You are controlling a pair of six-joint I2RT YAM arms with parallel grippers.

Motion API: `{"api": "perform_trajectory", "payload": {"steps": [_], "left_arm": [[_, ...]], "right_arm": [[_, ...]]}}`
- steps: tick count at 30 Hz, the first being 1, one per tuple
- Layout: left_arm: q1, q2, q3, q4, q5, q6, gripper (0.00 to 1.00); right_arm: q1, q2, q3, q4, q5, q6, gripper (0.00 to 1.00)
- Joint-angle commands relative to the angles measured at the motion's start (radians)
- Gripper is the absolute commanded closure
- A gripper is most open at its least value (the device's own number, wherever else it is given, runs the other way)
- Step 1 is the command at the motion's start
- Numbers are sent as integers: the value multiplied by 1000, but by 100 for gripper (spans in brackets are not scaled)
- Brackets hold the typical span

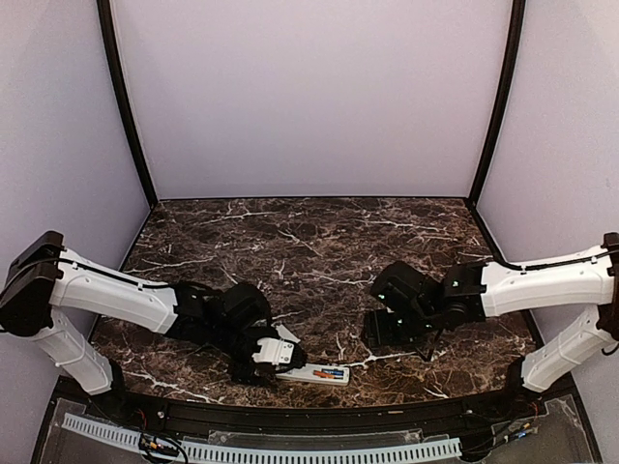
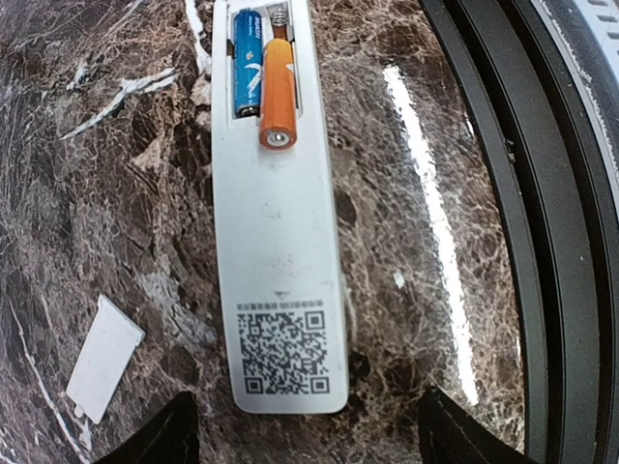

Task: Load the batteries into the remote control
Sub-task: Hold the remote control without the battery cover at the center of the board.

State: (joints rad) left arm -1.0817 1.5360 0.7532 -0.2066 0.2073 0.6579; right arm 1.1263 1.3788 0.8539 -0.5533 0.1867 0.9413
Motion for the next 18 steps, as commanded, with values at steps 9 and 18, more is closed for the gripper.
{"api": "perform_trajectory", "payload": {"steps": [9, 18], "left_arm": [[-16, 109, 85, -84, -21, -68, 38], [-59, 146, 105, -119, -58, -191, 57]], "right_arm": [[-10, -49, 35, -2, 160, 37, 1], [-62, -153, -99, 102, 3, 33, 1]]}}
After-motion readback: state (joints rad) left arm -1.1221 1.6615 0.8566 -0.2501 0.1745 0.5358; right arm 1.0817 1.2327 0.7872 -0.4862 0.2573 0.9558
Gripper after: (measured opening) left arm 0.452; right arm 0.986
